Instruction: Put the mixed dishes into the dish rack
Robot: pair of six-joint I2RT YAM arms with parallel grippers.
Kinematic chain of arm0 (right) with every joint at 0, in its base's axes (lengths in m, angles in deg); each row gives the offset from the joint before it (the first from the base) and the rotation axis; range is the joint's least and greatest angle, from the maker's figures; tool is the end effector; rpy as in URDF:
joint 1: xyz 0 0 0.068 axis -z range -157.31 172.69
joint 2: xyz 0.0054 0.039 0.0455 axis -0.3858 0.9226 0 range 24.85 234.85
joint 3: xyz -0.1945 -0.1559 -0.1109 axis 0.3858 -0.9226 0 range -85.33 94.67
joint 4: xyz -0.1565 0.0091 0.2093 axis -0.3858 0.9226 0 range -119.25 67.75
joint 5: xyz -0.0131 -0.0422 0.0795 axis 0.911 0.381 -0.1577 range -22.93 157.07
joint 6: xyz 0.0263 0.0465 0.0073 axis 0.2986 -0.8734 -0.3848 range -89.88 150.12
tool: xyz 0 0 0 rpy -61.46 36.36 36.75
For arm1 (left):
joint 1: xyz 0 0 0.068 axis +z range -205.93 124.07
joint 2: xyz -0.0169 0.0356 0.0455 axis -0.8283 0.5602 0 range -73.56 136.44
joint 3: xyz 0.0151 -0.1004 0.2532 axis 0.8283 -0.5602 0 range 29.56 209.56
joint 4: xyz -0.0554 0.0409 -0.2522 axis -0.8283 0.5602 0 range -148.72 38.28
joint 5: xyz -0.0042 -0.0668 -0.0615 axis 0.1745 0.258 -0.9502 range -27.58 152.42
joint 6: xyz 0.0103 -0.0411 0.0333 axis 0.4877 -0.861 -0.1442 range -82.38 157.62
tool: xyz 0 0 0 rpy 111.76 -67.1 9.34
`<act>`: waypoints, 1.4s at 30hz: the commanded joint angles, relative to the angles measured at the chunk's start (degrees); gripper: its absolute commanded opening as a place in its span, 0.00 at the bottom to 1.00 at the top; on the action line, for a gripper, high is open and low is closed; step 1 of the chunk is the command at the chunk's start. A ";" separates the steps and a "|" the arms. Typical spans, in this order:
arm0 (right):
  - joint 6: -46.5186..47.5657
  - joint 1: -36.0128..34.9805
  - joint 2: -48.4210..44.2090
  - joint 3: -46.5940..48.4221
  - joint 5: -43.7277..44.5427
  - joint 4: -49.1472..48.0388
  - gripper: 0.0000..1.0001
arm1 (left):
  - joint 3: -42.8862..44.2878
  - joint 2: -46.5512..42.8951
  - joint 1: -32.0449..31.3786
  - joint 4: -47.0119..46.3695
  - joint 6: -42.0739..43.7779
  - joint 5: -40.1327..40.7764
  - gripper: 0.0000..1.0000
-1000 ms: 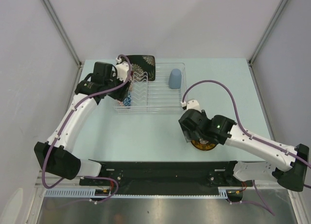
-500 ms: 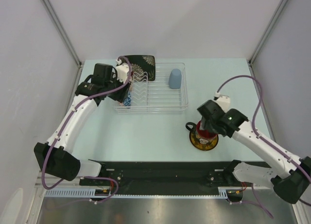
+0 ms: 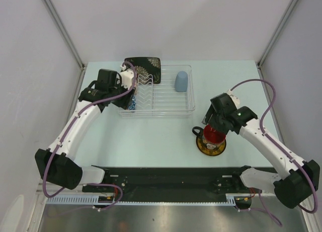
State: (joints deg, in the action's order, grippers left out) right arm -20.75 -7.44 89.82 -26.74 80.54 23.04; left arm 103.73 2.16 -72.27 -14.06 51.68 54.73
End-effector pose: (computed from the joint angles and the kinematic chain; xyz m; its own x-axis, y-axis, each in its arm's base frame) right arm 0.1902 0.1008 0.2924 -0.7636 0.4291 -0.4824 0.3312 0.9017 0.2778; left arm 0.2645 -0.0825 0.3438 -0.5828 0.4217 -0.6946 0.5250 0.8479 0.0744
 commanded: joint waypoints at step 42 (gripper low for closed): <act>8.51 -6.33 6.77 2.58 -1.70 -11.77 0.00 | -2.54 -4.18 0.08 -2.83 0.70 0.30 0.57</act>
State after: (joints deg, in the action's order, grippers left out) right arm -12.79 -10.85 105.66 -26.61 78.14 15.96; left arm 100.78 -0.31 -72.27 -15.13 51.73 54.93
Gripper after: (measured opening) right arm 0.187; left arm 0.570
